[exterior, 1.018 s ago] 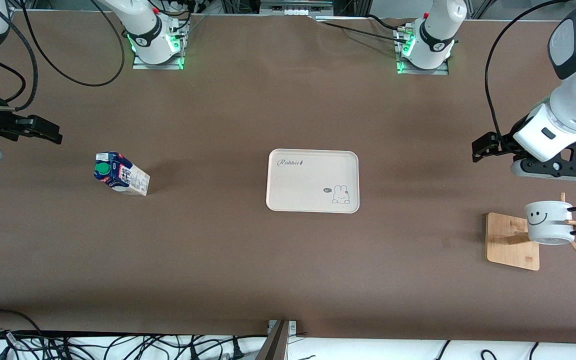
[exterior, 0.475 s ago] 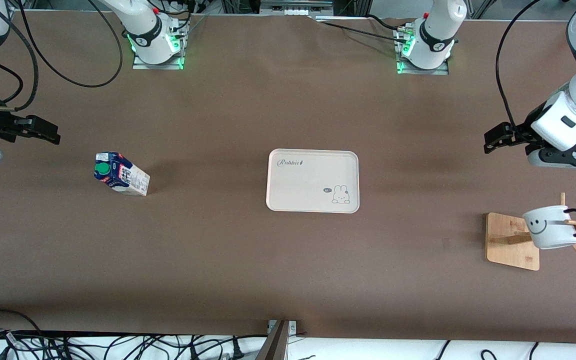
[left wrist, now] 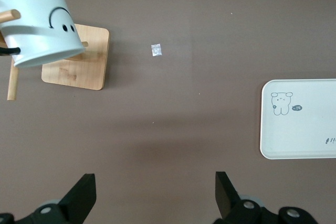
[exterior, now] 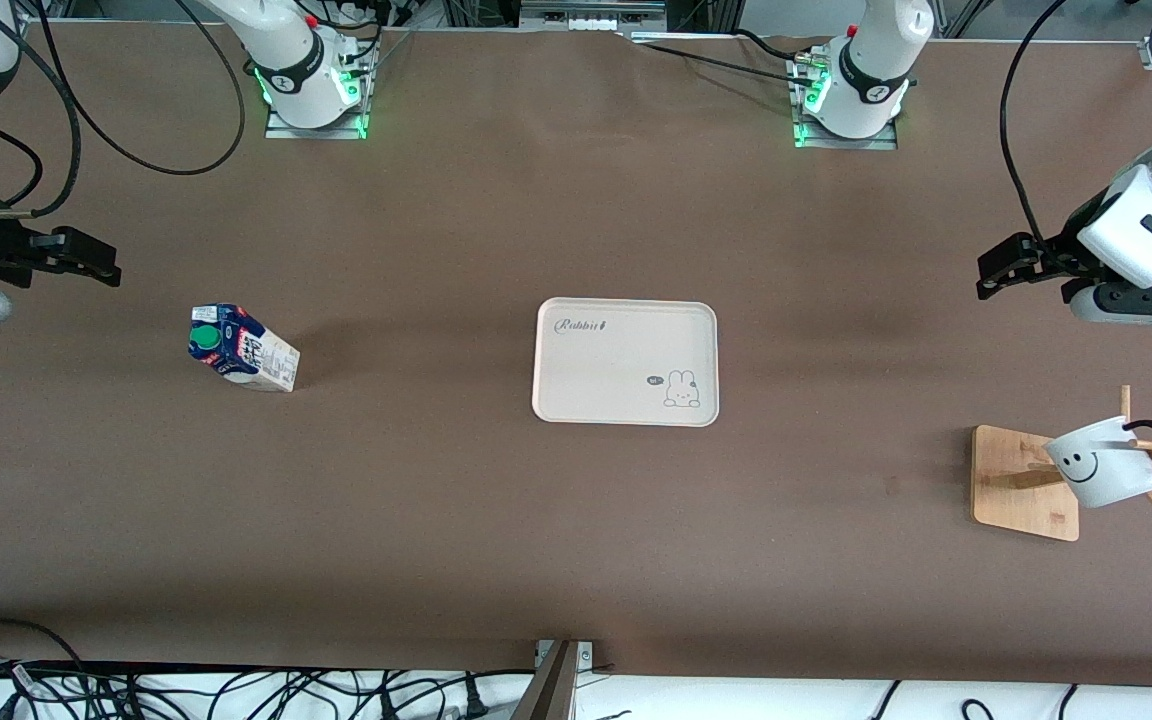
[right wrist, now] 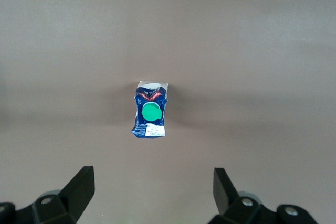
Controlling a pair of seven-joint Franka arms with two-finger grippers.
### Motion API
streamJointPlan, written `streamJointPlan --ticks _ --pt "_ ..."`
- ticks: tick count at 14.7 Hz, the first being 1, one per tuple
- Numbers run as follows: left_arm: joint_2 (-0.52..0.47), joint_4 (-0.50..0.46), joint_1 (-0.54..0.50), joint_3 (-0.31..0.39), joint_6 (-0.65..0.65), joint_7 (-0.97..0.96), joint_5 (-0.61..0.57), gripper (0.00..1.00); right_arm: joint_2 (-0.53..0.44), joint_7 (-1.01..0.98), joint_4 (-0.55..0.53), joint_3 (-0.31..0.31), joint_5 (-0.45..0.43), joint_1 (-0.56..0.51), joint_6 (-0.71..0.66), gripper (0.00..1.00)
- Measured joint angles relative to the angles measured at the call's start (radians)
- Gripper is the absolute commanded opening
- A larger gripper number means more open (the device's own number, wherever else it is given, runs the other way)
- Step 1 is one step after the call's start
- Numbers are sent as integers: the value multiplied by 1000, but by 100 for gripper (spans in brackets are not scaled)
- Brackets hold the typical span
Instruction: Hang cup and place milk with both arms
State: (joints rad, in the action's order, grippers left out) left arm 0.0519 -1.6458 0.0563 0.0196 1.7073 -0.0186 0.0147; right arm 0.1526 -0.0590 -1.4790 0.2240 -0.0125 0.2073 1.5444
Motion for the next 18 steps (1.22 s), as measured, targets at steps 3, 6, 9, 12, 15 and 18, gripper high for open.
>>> streamJointPlan --ticks 3,6,9,12,15,18 --pt "-1 26 -6 4 -6 0 0 100 2 -2 0 0 0 0 0 100" --pt "0 34 -6 3 -9 0 0 100 3 -9 0 0 0 0 0 100" --pt "6 34 -6 1 -10 0 0 100 5 -32 0 0 0 0 1 100" --pt "11 46 -1 -11 -10 0 0 100 5 -33 0 0 0 -1 1 100" --pt "11 54 2 -16 -10 0 0 100 5 -34 0 0 0 -9 5 100" --pt "13 54 0 -15 -11 0 0 100 9 -26 0 9 0 -15 24 100"
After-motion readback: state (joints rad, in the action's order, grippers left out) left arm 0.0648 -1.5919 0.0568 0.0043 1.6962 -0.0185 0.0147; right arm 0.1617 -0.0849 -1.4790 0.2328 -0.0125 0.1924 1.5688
